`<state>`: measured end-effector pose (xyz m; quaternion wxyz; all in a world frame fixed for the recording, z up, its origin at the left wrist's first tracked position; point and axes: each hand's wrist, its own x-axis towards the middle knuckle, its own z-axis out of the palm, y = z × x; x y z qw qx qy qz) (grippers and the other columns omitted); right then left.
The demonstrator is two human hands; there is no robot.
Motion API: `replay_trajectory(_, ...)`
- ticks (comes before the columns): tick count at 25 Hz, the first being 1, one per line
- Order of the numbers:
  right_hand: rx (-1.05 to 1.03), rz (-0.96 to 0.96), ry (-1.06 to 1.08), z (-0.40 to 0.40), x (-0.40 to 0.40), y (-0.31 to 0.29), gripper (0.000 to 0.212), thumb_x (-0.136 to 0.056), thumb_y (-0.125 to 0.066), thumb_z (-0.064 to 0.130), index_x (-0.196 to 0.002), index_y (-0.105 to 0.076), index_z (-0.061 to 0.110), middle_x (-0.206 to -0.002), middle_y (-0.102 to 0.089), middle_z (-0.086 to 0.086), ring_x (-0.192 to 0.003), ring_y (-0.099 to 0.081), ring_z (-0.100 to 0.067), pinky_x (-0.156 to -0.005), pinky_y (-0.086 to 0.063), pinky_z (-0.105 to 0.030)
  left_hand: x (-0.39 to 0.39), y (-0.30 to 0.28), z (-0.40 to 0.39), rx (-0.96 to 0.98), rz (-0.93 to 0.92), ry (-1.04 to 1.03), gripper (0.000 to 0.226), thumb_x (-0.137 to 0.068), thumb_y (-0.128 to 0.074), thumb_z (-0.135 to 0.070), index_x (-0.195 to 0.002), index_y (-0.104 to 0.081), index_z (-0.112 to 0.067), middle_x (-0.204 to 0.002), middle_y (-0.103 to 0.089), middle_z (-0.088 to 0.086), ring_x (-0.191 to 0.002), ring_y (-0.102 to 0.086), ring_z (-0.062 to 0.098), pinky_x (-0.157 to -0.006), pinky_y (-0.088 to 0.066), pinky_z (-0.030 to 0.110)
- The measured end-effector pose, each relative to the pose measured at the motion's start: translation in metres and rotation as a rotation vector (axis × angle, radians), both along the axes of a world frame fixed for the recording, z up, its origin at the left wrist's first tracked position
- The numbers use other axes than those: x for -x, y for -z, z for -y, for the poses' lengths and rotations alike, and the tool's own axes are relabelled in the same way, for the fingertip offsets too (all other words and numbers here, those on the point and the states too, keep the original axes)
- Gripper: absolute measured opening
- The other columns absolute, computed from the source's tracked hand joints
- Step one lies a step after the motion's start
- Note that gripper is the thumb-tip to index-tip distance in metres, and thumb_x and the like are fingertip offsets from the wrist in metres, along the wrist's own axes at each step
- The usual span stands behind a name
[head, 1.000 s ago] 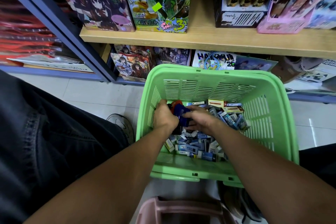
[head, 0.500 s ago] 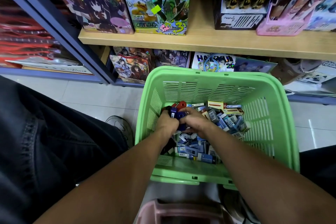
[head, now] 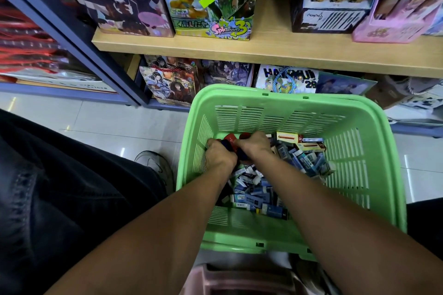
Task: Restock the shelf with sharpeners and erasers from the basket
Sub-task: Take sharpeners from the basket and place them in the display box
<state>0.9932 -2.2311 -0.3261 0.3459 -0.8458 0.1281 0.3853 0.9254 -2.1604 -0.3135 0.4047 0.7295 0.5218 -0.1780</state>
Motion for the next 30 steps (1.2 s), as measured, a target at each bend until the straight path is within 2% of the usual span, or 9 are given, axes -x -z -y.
replay_trajectory(2,0.225,0.124,-0.244,0.0,0.004,0.007,0.044,-0.083,-0.07,0.056,-0.086,-0.057,0.013,-0.095,-0.064,-0.006,-0.091,-0.068,-0.027,-0.067,-0.05,-0.031,-0.003,0.005,-0.004,-0.005,-0.017,0.007,0.045,-0.088,-0.07,-0.013,-0.126,-0.048,-0.003,-0.122,-0.063,0.02,-0.113,-0.062,0.037,-0.089,-0.051,0.037)
replay_trajectory(4,0.298,0.196,-0.331,0.006,0.009,0.017,0.036,-0.086,-0.068,0.05,-0.095,-0.064,0.016,-0.105,-0.069,-0.005,-0.097,-0.069,-0.026,-0.069,-0.046,-0.029,-0.005,0.008,-0.008,0.003,-0.032,-0.002,0.044,-0.086,-0.069,-0.012,-0.125,-0.05,-0.004,-0.122,-0.063,0.019,-0.113,-0.061,0.037,-0.091,-0.051,0.038)
replay_trajectory(10,-0.083,0.046,-0.183,0.015,0.006,0.013,0.014,-0.071,-0.08,0.018,-0.081,-0.069,0.019,-0.086,-0.073,-0.01,-0.078,-0.07,-0.025,-0.075,-0.061,-0.038,-0.003,-0.003,-0.004,0.191,0.144,-0.174,0.042,-0.084,-0.07,-0.028,-0.118,-0.053,-0.011,-0.107,-0.068,0.013,-0.093,-0.067,0.032,-0.085,-0.058,0.039)
replay_trajectory(13,-0.291,0.047,-0.276,0.02,0.0,-0.028,0.027,-0.074,-0.079,0.001,-0.095,-0.072,0.016,-0.082,-0.071,-0.005,-0.067,-0.065,-0.015,-0.062,-0.055,-0.021,0.003,-0.028,-0.008,0.333,0.283,-0.249,0.036,-0.083,-0.075,-0.029,-0.11,-0.056,-0.015,-0.1,-0.069,0.008,-0.083,-0.066,0.023,-0.074,-0.059,0.036)
replay_trajectory(15,-0.366,0.063,-0.348,0.026,-0.007,-0.059,0.034,-0.076,-0.083,0.008,-0.107,-0.071,0.015,-0.09,-0.072,-0.004,-0.076,-0.066,-0.014,-0.069,-0.053,-0.018,0.006,-0.052,-0.013,0.5,0.35,-0.308,0.023,-0.089,-0.072,-0.021,-0.104,-0.057,-0.016,-0.094,-0.069,0.008,-0.075,-0.066,0.021,-0.064,-0.059,0.034)
replay_trajectory(18,-0.379,0.063,-0.458,0.03,-0.02,-0.108,0.055,-0.069,-0.088,0.034,-0.118,-0.067,0.019,-0.105,-0.073,0.0,-0.096,-0.07,-0.016,-0.091,-0.056,-0.029,0.002,-0.092,-0.024,0.616,0.427,-0.308,0.019,-0.093,-0.066,-0.016,-0.11,-0.059,-0.01,-0.09,-0.073,0.014,-0.07,-0.071,0.029,-0.072,-0.062,0.048)
replay_trajectory(23,-0.731,-0.172,-0.328,0.035,-0.036,-0.202,0.051,-0.085,-0.073,0.005,-0.13,-0.05,0.0,-0.113,-0.067,-0.028,-0.101,-0.069,-0.034,-0.093,-0.056,-0.039,-0.009,-0.169,-0.052,0.626,0.556,-0.106,0.018,-0.095,-0.065,-0.014,-0.107,-0.061,-0.002,-0.077,-0.072,0.018,-0.059,-0.069,0.026,-0.059,-0.061,0.039)
replay_trajectory(27,-0.715,0.103,-0.42,0.028,-0.036,-0.284,0.025,-0.088,-0.071,0.013,-0.105,-0.057,0.002,-0.097,-0.072,-0.025,-0.094,-0.071,-0.038,-0.091,-0.056,-0.049,-0.017,-0.242,-0.062,0.706,0.597,0.062,0.015,-0.095,-0.064,-0.011,-0.106,-0.062,0.0,-0.092,-0.071,0.022,-0.076,-0.072,0.03,-0.059,-0.061,0.036)
replay_trajectory(30,-0.709,0.367,-0.545,0.02,-0.032,-0.344,0.015,-0.082,-0.079,0.014,-0.093,-0.069,0.01,-0.084,-0.074,-0.008,-0.081,-0.07,-0.02,-0.081,-0.058,-0.035,-0.019,-0.302,-0.072,0.708,0.679,0.14,0.01,-0.098,-0.057,-0.01,-0.103,-0.059,-0.001,-0.085,-0.07,0.019,-0.073,-0.072,0.028,-0.059,-0.061,0.035)
